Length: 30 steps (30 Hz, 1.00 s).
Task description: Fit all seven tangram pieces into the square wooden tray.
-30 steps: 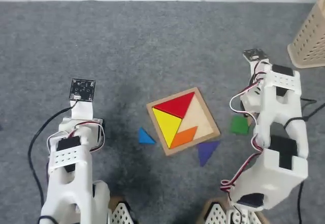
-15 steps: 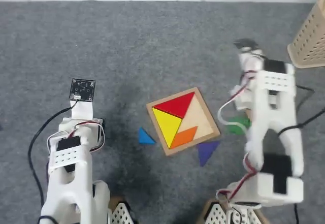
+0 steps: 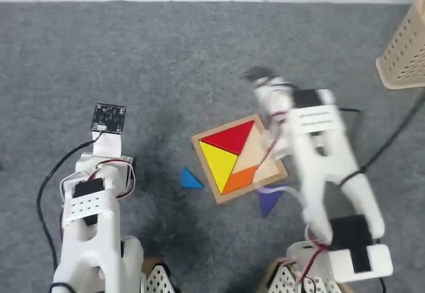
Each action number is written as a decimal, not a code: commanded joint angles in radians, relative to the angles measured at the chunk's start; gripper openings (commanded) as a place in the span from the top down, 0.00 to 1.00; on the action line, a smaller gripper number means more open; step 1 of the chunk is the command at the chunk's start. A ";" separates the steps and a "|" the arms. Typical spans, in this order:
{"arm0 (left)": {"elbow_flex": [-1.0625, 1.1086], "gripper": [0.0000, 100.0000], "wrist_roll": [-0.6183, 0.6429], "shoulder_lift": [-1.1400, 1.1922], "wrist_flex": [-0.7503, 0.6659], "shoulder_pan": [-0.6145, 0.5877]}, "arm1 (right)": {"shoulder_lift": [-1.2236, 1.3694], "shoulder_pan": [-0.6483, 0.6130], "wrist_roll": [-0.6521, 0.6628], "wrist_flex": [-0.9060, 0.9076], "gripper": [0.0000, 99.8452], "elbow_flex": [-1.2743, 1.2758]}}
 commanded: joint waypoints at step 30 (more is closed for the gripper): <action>-0.002 0.83 -0.017 -0.026 -0.020 0.000 | 0.585 0.349 0.459 -0.045 0.81 -0.379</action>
